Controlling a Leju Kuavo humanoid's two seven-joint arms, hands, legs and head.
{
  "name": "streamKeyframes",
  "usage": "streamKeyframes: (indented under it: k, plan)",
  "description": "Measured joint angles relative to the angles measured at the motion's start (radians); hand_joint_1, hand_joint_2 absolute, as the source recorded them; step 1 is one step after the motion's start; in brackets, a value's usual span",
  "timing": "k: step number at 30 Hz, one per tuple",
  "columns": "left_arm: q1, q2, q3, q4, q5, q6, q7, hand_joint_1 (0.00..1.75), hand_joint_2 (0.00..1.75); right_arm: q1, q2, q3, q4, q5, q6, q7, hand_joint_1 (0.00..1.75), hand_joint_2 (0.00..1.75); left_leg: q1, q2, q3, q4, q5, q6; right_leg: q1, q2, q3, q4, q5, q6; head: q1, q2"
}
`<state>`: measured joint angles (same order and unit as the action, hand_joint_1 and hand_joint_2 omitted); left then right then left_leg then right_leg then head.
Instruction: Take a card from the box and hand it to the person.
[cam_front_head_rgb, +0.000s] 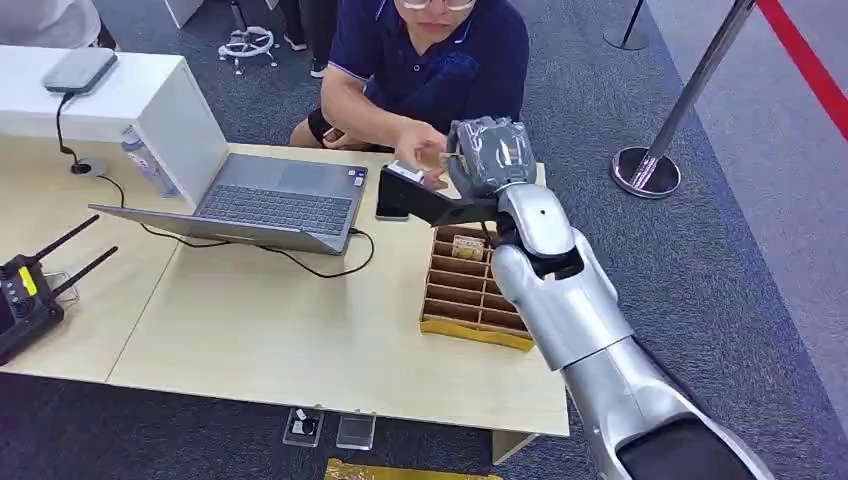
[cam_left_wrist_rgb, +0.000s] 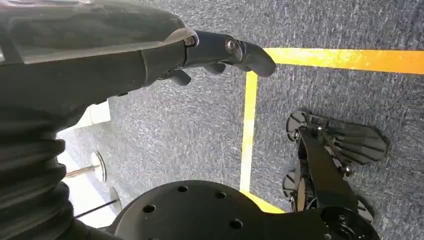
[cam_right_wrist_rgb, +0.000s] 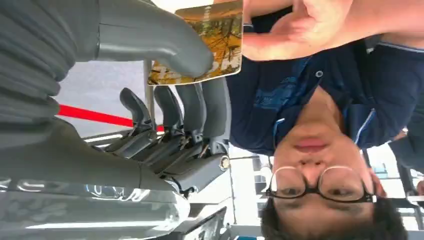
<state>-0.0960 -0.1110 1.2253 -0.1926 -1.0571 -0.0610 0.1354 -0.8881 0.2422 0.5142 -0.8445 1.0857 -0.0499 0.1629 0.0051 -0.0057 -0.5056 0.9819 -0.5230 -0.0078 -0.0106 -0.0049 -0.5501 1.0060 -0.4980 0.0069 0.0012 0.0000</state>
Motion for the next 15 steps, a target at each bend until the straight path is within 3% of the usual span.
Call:
streamKeyframes:
  k: [6, 14, 15]
  plan:
    - [-0.001, 0.000, -0.001, 0.000, -0.001, -0.006, -0.002, 0.00, 1.75, -0.021, 0.014, -0.005, 0.091, 0.025, -0.047, -0.011, 1.38, 1.75, 0.000, 0.000, 0.000, 0.000, 0.000, 0.000, 0.000, 0.000, 0.000, 0.000, 0.000, 0.000, -0.001, 0.000]
    - [0.000, 0.000, -0.001, 0.000, -0.001, -0.012, -0.006, 0.00, 1.75, -0.038, 0.026, -0.010, 0.149, 0.036, -0.050, -0.012, 1.38, 1.75, 0.000, 0.000, 0.000, 0.000, 0.000, 0.000, 0.000, 0.000, 0.000, 0.000, 0.000, 0.000, 0.000, 0.000]
    - [-0.001, 0.000, -0.001, 0.000, -0.001, -0.012, -0.006, 0.00, 1.75, -0.038, 0.026, -0.010, 0.153, 0.037, -0.051, -0.012, 0.72, 1.75, 0.000, 0.000, 0.000, 0.000, 0.000, 0.000, 0.000, 0.000, 0.000, 0.000, 0.000, 0.000, -0.001, 0.000]
